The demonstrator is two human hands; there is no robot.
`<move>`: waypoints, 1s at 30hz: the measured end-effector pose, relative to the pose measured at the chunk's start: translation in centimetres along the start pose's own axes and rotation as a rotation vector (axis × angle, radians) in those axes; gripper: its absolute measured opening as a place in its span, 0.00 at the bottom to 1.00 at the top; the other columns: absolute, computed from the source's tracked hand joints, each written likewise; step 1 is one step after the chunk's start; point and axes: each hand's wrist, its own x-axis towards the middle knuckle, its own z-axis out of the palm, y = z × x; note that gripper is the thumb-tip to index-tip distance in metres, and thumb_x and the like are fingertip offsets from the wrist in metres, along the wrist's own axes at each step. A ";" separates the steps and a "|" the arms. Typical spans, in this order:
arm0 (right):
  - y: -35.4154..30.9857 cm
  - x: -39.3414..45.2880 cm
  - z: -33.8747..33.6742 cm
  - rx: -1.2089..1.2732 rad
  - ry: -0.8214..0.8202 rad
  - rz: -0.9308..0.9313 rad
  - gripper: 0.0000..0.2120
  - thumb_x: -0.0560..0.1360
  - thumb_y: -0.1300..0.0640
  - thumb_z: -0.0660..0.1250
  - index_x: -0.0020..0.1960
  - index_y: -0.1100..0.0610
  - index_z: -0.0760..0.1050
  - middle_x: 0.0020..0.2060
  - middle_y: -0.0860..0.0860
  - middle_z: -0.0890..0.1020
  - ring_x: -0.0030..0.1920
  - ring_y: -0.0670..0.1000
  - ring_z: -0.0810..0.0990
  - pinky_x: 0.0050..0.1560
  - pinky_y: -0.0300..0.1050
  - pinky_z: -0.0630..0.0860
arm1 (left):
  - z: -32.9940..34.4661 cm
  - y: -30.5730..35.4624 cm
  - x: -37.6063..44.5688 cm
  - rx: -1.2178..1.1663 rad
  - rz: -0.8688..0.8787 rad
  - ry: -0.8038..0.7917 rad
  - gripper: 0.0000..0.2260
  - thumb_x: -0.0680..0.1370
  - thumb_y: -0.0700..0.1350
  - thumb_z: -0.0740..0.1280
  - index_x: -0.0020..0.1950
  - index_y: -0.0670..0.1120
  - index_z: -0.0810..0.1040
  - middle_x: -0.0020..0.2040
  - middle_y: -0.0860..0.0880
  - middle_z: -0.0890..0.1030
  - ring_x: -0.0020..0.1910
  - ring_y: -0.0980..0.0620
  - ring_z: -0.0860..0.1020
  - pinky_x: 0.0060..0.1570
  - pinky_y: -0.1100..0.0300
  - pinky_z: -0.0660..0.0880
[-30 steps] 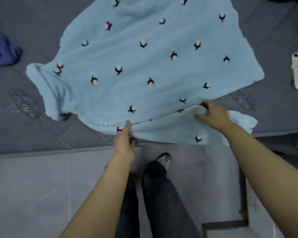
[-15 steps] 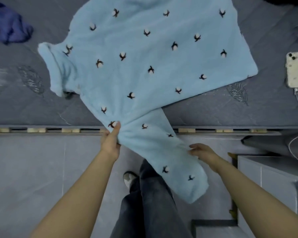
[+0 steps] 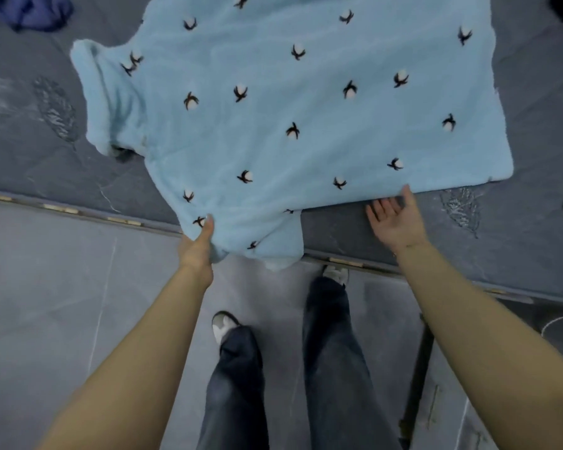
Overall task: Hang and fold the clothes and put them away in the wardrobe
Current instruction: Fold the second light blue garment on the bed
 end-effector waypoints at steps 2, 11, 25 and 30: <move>-2.4 1.1 0.8 0.063 0.038 -0.023 0.22 0.77 0.46 0.67 0.65 0.57 0.73 0.58 0.54 0.79 0.61 0.53 0.77 0.66 0.49 0.73 | 0.8 -0.2 0.2 0.023 0.000 0.155 0.19 0.78 0.53 0.69 0.65 0.46 0.75 0.65 0.49 0.76 0.57 0.51 0.76 0.58 0.56 0.74; -10.9 2.4 -1.7 -0.362 0.184 -0.178 0.08 0.78 0.55 0.68 0.56 0.53 0.75 0.45 0.49 0.79 0.38 0.46 0.76 0.37 0.39 0.76 | 10.0 0.2 -4.5 0.774 0.537 0.512 0.31 0.74 0.48 0.73 0.74 0.43 0.66 0.73 0.40 0.65 0.71 0.39 0.64 0.69 0.45 0.62; -18.5 7.0 -6.7 -1.136 0.333 -0.543 0.17 0.76 0.56 0.70 0.59 0.65 0.74 0.59 0.62 0.76 0.56 0.61 0.77 0.54 0.54 0.76 | 25.5 0.2 -4.3 1.486 0.998 -0.387 0.25 0.77 0.53 0.69 0.72 0.49 0.69 0.62 0.43 0.69 0.60 0.44 0.67 0.55 0.53 0.65; -21.2 5.9 -7.0 -1.104 0.288 -0.762 0.16 0.75 0.52 0.71 0.38 0.62 0.72 0.42 0.56 0.72 0.40 0.51 0.71 0.40 0.42 0.67 | 27.6 1.4 -3.8 1.480 0.945 -0.441 0.08 0.79 0.45 0.67 0.55 0.42 0.77 0.55 0.44 0.74 0.55 0.43 0.72 0.49 0.50 0.71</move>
